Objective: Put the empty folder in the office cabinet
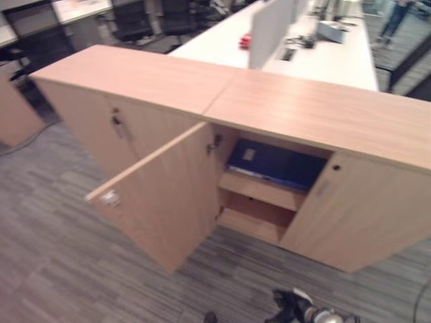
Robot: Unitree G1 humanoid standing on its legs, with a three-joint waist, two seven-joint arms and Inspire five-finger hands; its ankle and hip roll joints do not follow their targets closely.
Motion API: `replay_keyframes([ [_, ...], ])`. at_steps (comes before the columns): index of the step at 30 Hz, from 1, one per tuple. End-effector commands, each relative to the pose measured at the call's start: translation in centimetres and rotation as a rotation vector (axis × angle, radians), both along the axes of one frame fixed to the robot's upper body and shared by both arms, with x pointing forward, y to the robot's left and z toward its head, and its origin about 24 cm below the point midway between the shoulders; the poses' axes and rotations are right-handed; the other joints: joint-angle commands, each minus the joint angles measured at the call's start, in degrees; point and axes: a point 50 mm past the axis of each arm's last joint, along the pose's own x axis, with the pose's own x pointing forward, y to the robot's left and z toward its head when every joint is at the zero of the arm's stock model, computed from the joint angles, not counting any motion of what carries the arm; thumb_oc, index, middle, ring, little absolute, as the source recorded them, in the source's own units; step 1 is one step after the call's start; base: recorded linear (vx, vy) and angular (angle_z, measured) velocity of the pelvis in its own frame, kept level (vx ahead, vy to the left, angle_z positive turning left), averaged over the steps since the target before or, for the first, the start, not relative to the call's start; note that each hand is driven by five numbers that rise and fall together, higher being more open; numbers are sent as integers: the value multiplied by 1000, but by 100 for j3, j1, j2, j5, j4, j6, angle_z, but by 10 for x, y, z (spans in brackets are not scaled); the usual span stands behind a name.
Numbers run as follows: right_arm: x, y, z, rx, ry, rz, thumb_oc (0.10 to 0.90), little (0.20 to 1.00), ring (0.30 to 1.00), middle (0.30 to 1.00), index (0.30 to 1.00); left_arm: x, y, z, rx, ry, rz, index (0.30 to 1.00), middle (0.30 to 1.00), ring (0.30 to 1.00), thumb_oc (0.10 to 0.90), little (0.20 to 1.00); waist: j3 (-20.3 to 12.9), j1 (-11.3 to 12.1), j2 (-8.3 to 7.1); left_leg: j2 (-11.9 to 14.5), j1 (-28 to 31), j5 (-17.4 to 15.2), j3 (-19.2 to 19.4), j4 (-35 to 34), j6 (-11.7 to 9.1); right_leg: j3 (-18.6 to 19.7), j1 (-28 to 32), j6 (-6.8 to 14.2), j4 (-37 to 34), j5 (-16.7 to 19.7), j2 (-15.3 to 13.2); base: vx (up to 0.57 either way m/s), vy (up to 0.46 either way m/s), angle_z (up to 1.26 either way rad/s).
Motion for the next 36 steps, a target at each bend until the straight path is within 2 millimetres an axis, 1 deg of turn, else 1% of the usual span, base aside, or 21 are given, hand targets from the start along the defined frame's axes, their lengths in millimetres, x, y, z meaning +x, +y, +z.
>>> replay_keyframes([
  [1, 20, 1, 4, 8, -83, -239, 800, 900, 900, 900, 900, -7, 3, -1, 14, 20, 105, 900, 900, 900, 800, 900, -101, 191, 157, 102, 332, -788, 85, -45, -382, 52, -164, 608, -406, -196, 29, 56, 321, 42],
  [2, 20, 1, 4, 9, -83, -242, 800, 900, 900, 900, 900, -7, 3, -1, 14, 20, 104, 900, 900, 900, 800, 900, -99, 188, 152, 91, 335, -789, 73, -45, -375, 40, -153, 619, -402, -190, 18, 64, 296, 49],
  [4, 4, -10, -1, 27, -52, -507, 800, 900, 900, 900, 900, -18, 6, -1, -2, 14, 220, 900, 900, 900, 800, 900, -153, 305, 185, -84, 324, -822, -76, -45, -306, -93, -55, 730, -411, -62, -122, 17, 187, 41],
  [5, 4, -10, -1, 28, -52, -510, 800, 900, 900, 900, 900, -18, 6, -1, -2, 14, 220, 900, 900, 900, 800, 900, -153, 301, 181, -92, 324, -822, -88, -45, -301, -107, -46, 739, -411, -55, -129, 17, 213, 28],
  [6, -11, -16, -4, 33, -13, -662, 800, 900, 900, 900, 900, -22, 8, -1, -12, 5, 294, 900, 900, 900, 800, 900, -190, 375, 201, -200, 303, -825, -217, -45, -273, -187, 18, 822, -421, 42, -203, 19, 146, 24],
  [7, -19, -19, -5, 28, 8, -722, 800, 900, 900, 900, 900, -22, 10, -1, -13, -9, 332, 900, 900, 900, 800, 900, -209, 408, 208, -245, 293, -827, -285, -45, -268, -234, 51, 858, -436, 86, -236, 22, 191, 45],
  [12, -52, -33, -9, -27, 96, -846, 800, 900, 900, 900, 900, -9, 25, 6, -10, -132, 482, 900, 900, 900, 800, 900, -279, 469, 219, -408, 265, -828, -548, -45, -224, -284, 167, 996, -564, 265, -284, 23, 89, 49],
  [13, -61, -37, -9, -41, 109, -896, 800, 900, 900, 900, 900, 5, 40, 13, 23, -221, 524, 900, 900, 900, 800, 900, -284, 415, 217, -433, 259, -820, -608, -45, -229, -2, 108, 1023, -588, 331, -270, 26, 50, 33],
  [14, -61, -37, -9, -40, 109, -896, 800, 900, 900, 900, 900, 5, 40, 13, 24, -222, 525, 900, 900, 900, 800, 900, -284, 425, 214, -430, 258, -821, -597, -45, -229, 14, 98, 1022, -586, 333, -270, 30, 47, 36],
  [15, -66, -39, -9, -44, 115, -916, 800, 900, 900, 900, 900, 14, 49, 19, 45, -278, 537, 900, 900, 900, 800, 900, -276, 368, 223, -443, 267, -819, -640, -45, -228, 266, 65, 1019, -596, 326, -247, 32, 44, 27],
  [16, -74, -45, -8, -62, 122, -939, 800, 900, 900, 900, 900, 40, 67, 34, 98, -405, 504, 900, 900, 900, 800, 900, -299, 310, 214, -463, 266, -853, -603, -45, -233, 716, 46, 990, -746, 257, -182, 32, 41, 15],
  [17, -74, -45, -8, -62, 123, -939, 800, 900, 900, 900, 900, 40, 68, 35, 100, -405, 504, 900, 900, 900, 800, 900, -300, 325, 210, -457, 268, -855, -589, -45, -237, 730, 44, 983, -759, 259, -172, 41, 25, 7],
  [18, -80, -48, -7, -73, 133, -945, 800, 900, 900, 900, 900, 51, 76, 43, 121, -461, 475, 900, 900, 900, 800, 900, -320, 307, 195, -468, 271, -876, -564, -45, -239, 819, 70, 995, -837, 286, -145, 43, -4, -4],
  [20, -92, -60, -4, -111, 140, -955, 800, 900, 900, 900, 900, 86, 105, 77, 215, -613, 355, 900, 900, 900, 800, 900, -377, 205, 164, -477, 269, -887, -498, -45, -261, 835, 136, 1076, -992, 479, -86, 45, -2, -11],
  [21, -92, -63, -4, -119, 134, -948, 800, 900, 900, 900, 900, 96, 112, 90, 250, -660, 315, 900, 900, 900, 800, 900, -384, 173, 157, -475, 263, -883, -482, -45, -263, 821, 136, 1091, -1031, 532, -75, 10, 3, -19],
  [22, -92, -63, -4, -118, 135, -947, 800, 900, 900, 900, 900, 96, 113, 90, 252, -660, 314, 900, 900, 900, 800, 900, -384, 173, 151, -475, 262, -882, -482, -45, -263, 820, 137, 1091, -1038, 538, -72, -1, 15, -20],
  [25, -93, -74, 0, -137, 112, -936, 800, 900, 900, 900, 900, 136, 133, 143, 391, -827, 127, 900, 900, 900, 800, 900, -380, 26, 165, -497, 298, -925, -417, -45, -244, 811, 115, 1123, -1009, 587, -104, -2, 37, -15],
  [29, -95, -82, 2, -142, 119, -924, 800, 900, 900, 900, 900, 163, 136, 176, 473, -907, -16, 900, 900, 900, 800, 900, -415, -87, 189, -496, 370, -981, -297, -45, -240, 833, 141, 1146, -1072, 638, -125, 0, 19, -23],
  [30, -95, -81, 2, -140, 118, -925, 800, 900, 900, 900, 900, 163, 136, 176, 473, -907, -18, 900, 900, 900, 800, 900, -410, -73, 187, -495, 372, -983, -290, -45, -240, 839, 140, 1146, -1078, 642, -123, 6, 15, -26],
  [33, -99, -87, 4, -148, 145, -935, 800, 900, 900, 900, 900, 188, 122, 195, 485, -953, -185, 900, 900, 900, 800, 900, -475, -142, 262, -492, 425, -1018, -207, -45, -237, 868, 144, 1146, -1137, 672, -149, 9, 28, -22],
  [36, -102, -89, 5, -152, 159, -924, 800, 900, 900, 900, 900, 197, 115, 202, 473, -980, -231, 900, 900, 900, 800, 900, -472, -173, 279, -486, 475, -1036, -127, -45, -234, 934, 130, 1146, -1169, 698, -156, 4, 26, -17],
])
